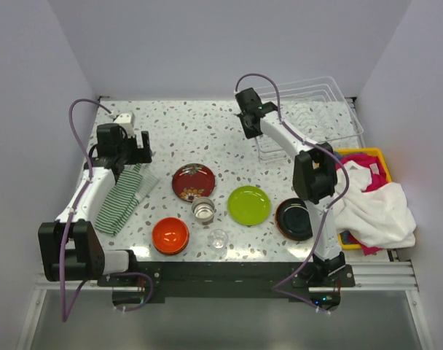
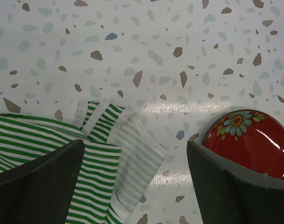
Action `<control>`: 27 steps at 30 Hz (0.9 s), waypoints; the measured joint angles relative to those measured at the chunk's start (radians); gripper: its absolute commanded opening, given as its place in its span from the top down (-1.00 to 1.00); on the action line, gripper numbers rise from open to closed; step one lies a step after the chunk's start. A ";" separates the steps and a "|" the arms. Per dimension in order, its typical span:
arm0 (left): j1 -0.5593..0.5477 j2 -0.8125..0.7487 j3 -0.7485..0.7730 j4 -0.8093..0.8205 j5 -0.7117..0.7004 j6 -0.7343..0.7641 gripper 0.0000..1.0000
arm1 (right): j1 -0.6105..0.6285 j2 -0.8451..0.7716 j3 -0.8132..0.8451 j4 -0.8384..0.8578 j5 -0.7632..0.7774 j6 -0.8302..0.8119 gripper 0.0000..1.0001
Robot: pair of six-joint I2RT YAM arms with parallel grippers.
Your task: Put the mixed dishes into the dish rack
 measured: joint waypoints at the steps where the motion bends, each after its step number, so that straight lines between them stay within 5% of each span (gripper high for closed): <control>1: 0.000 -0.005 -0.006 0.000 0.000 0.000 -0.92 | -0.002 -0.012 -0.019 0.000 0.004 -0.004 1.00; 17: 0.000 -0.061 -0.067 0.005 -0.009 0.029 -0.86 | 0.050 -0.294 -0.356 -0.075 -0.251 -0.269 1.00; 27: 0.000 -0.073 -0.120 0.010 -0.002 0.051 -0.83 | 0.052 -0.351 -0.430 -0.116 -0.365 -0.471 1.00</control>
